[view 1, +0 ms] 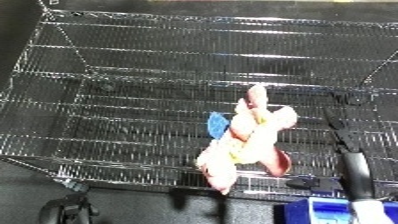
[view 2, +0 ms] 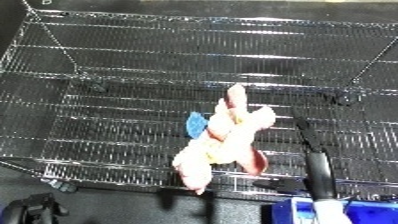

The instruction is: Pick up the object and place it into the box

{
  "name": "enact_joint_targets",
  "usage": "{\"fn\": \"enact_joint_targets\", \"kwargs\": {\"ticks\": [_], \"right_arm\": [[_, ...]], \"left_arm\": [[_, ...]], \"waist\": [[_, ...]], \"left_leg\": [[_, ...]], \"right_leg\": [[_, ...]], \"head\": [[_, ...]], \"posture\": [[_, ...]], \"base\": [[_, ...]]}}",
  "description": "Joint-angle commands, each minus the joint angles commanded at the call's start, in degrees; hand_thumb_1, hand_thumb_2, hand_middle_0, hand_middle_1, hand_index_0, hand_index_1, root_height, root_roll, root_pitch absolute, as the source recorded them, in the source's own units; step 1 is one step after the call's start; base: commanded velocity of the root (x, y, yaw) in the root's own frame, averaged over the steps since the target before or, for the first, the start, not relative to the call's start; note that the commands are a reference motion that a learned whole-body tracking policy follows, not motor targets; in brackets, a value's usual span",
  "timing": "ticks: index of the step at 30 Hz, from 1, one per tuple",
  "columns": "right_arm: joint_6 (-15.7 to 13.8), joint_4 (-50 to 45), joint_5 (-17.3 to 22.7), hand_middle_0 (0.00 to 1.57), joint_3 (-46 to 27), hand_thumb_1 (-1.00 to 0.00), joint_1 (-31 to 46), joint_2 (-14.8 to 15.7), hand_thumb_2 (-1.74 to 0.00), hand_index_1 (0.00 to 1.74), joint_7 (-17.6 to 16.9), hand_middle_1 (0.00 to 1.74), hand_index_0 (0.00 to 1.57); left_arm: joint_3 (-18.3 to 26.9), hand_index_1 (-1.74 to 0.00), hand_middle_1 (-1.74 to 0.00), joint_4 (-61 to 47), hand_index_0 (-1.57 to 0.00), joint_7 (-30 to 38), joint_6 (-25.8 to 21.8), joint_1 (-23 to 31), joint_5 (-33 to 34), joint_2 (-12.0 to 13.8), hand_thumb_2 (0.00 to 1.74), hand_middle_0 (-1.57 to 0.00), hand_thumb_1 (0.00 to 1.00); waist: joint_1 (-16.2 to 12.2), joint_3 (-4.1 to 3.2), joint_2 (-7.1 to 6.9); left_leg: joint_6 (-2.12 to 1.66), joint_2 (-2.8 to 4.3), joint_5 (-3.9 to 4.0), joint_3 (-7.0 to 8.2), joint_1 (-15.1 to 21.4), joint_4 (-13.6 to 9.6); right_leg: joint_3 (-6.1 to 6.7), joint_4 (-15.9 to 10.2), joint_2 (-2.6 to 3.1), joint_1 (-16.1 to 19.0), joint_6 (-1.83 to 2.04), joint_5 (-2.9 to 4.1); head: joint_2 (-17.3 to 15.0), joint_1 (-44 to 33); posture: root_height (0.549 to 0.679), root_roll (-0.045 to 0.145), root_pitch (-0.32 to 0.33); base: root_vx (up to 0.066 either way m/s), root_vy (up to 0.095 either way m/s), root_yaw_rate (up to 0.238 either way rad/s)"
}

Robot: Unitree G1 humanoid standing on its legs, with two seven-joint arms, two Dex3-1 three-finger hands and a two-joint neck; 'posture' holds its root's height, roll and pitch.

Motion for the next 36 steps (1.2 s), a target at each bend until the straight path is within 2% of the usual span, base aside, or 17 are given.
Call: {"fn": "enact_joint_targets", "kwargs": {"ticks": [8, 15, 19, 22, 26, 30, 36], "right_arm": [[0.81, 0.53, -5.22, 0.00, 4.78, 0.00, -7.29, -5.63, 0.00, 0.00, 0.75, 0.00, 0.00], [1.70, 2.60, -8.40, 0.00, 11.63, 0.00, -16.08, -13.83, 0.00, 0.00, 2.75, 0.00, 0.00], [2.23, 5.36, -9.49, 0.00, 16.13, 0.00, -20.36, -16.72, 0.00, 0.00, 4.28, 0.00, 0.00], [2.45, 7.19, -10.04, 0.00, 18.80, 0.00, -22.44, -17.49, 0.00, 0.00, 5.26, 0.00, 0.00], [2.90, 10.72, -10.70, 0.00, 22.09, 0.00, -25.27, -17.56, 0.00, 0.00, 6.35, 0.00, 0.00], [3.42, 15.01, -11.55, 0.00, 25.35, 0.00, -28.45, -17.36, 0.00, 0.00, 6.78, 0.00, 0.00], [4.59, 21.49, -12.60, 0.00, 28.87, 0.00, -32.23, -16.29, 0.00, 0.00, 6.76, 0.00, 0.00]], "left_arm": [[-1.38, -1.74, -1.74, 0.73, -1.57, -0.82, -0.47, -0.43, -0.16, 0.70, 1.74, -1.57, 1.00], [-2.65, -1.74, -1.74, 0.92, -1.57, -1.73, -0.90, 0.10, -1.62, 2.26, 1.74, -1.57, 1.00], [-3.89, -1.74, -1.74, 0.71, -1.57, -2.28, -0.95, 0.39, -2.09, 3.20, 1.74, -1.57, 1.00], [-4.49, -1.74, -1.74, 0.54, -1.57, -2.49, -1.04, 0.63, -2.16, 3.50, 1.74, -1.57, 1.00], [-5.28, -1.74, -1.74, 0.05, -1.57, -2.74, -1.29, 0.79, -2.31, 3.87, 1.74, -1.57, 1.00], [-6.32, -1.74, -1.74, -0.38, -1.57, -2.68, -1.76, 0.85, -2.59, 4.06, 1.74, -1.57, 1.00], [-7.46, -1.74, -1.74, -1.20, -1.57, -2.27, -2.76, 0.66, -3.14, 4.42, 1.74, -1.57, 1.00]], "waist": [[0.90, -0.13, -0.15], [2.21, -0.01, -0.48], [3.25, 0.18, -0.44], [3.82, 0.47, -0.28], [4.65, 0.98, 0.07], [5.54, 1.83, 0.47], [6.87, 3.06, 1.39]], "left_leg": [[0.06, 0.05, 0.13, -0.07, 0.02, -0.09], [-0.13, 0.00, 0.21, -0.18, 0.13, -0.36], [-0.21, -0.04, 0.20, -0.36, 0.22, -0.52], [-0.22, -0.15, 0.19, -0.54, 0.13, -0.57], [-0.14, -0.42, -0.01, -0.90, -0.62, -0.12], [-0.01, -0.75, -0.32, -1.35, -2.11, 1.05], [0.17, -1.29, -0.48, -2.02, -4.97, 2.42]], "right_leg": [[-0.01, -0.07, -0.02, 0.02, 0.06, 0.17], [-0.09, -0.14, -0.04, 0.00, 0.14, 0.32], [-0.25, -0.35, -0.13, 0.12, 0.22, 0.43], [-0.35, -0.34, -0.17, -0.02, 0.27, 0.51], [-0.31, -0.14, -0.22, -0.71, 0.33, 0.68], [-0.32, 0.37, -0.35, -2.05, 0.39, 1.01], [-0.18, 1.06, -0.68, -4.77, 0.52, 1.63]], "head": [[-7.18, -0.36], [-8.66, 0.38], [-7.64, 1.27], [-4.77, 2.66], [-2.67, 4.47], [-0.24, 7.02], [1.55, 9.21]], "posture": [[0.638, 0.043, -0.189], [0.638, 0.042, -0.186], [0.639, 0.041, -0.181], [0.640, 0.040, -0.176], [0.640, 0.039, -0.166], [0.639, 0.036, -0.152], [0.636, 0.033, -0.125]], "base": [[0.004, -0.002, 0.005], [0.022, -0.003, 0.015], [0.028, -0.002, 0.009], [0.027, 0.004, 0.007], [0.018, 0.009, 0.017], [0.006, 0.011, 0.017], [0.002, 0.016, 0.036]]}}
